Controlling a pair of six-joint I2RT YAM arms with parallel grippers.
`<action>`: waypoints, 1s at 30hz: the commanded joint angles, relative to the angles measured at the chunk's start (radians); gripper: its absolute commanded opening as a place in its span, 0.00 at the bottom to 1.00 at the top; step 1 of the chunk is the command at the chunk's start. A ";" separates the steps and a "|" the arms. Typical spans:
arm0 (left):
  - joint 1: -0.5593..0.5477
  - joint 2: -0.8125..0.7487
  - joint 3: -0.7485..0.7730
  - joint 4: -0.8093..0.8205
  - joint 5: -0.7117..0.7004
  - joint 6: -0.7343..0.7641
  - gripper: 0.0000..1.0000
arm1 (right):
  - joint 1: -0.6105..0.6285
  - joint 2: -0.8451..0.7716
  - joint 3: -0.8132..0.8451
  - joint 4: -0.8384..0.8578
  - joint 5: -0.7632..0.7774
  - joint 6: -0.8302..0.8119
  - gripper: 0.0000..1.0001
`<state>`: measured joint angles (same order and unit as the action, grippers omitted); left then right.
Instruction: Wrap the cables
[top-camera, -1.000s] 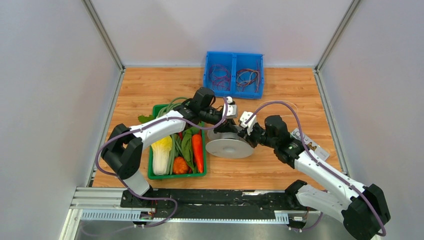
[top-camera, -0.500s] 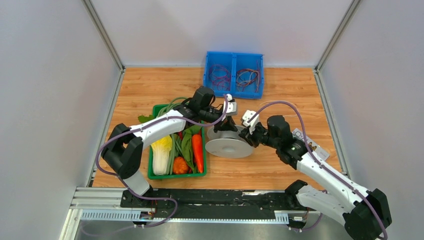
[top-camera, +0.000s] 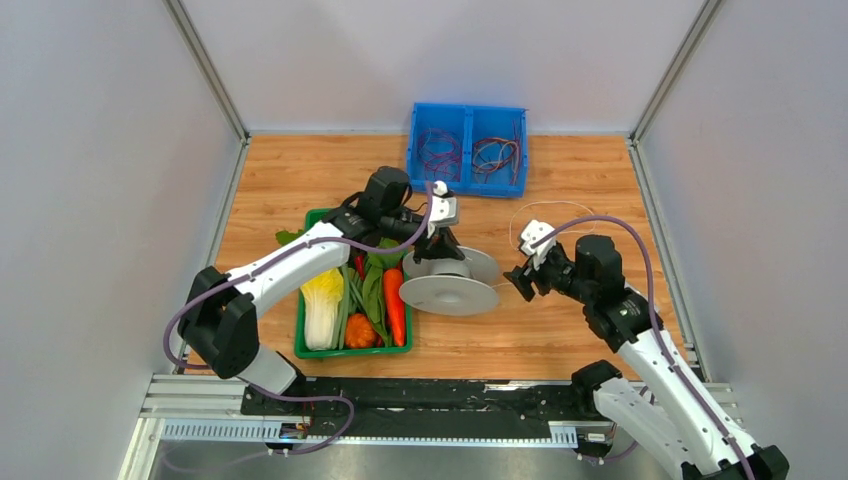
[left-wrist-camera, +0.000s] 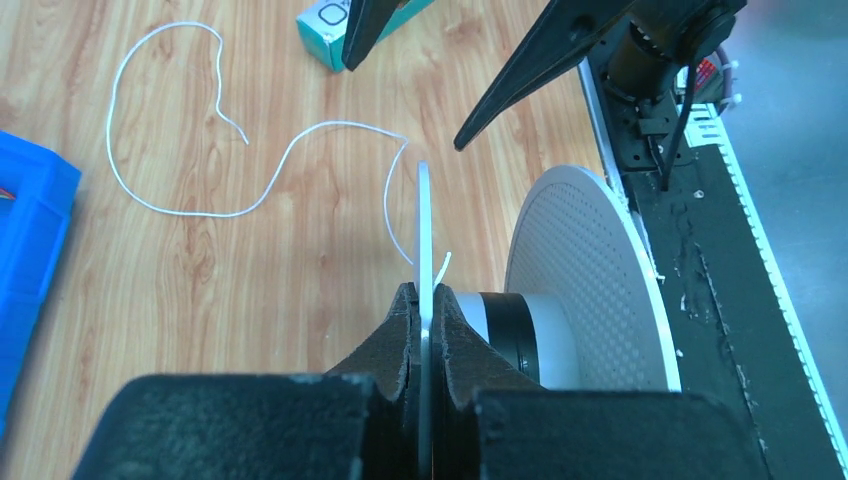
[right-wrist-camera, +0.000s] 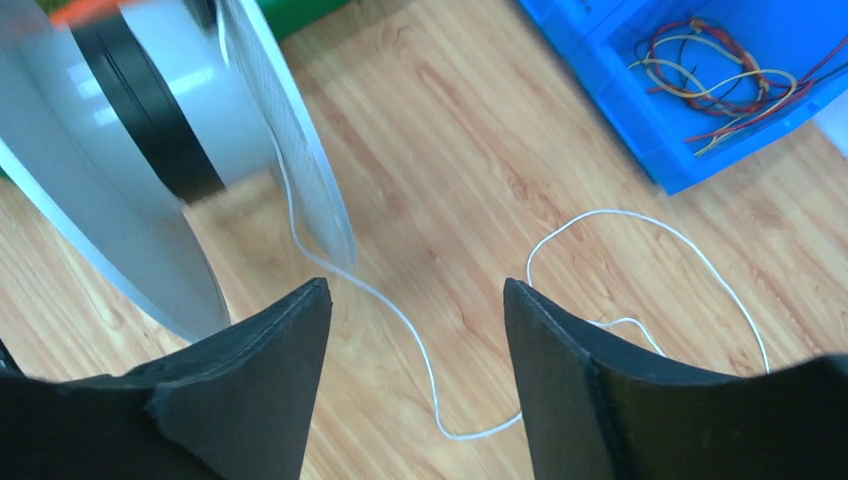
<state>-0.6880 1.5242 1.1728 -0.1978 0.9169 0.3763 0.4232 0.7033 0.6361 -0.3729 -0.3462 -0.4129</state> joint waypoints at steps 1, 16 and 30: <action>0.018 -0.091 0.030 -0.020 0.114 0.050 0.00 | -0.050 0.010 -0.029 -0.095 -0.132 -0.162 0.73; 0.018 -0.180 0.044 -0.212 0.132 0.239 0.00 | -0.139 0.398 -0.019 -0.043 -0.313 -0.308 0.78; 0.027 -0.257 0.018 -0.120 0.076 0.121 0.00 | -0.245 0.476 0.011 -0.093 -0.274 -0.408 0.00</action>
<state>-0.6670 1.3392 1.1751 -0.4133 0.9680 0.5346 0.2161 1.1973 0.6014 -0.4622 -0.6270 -0.7803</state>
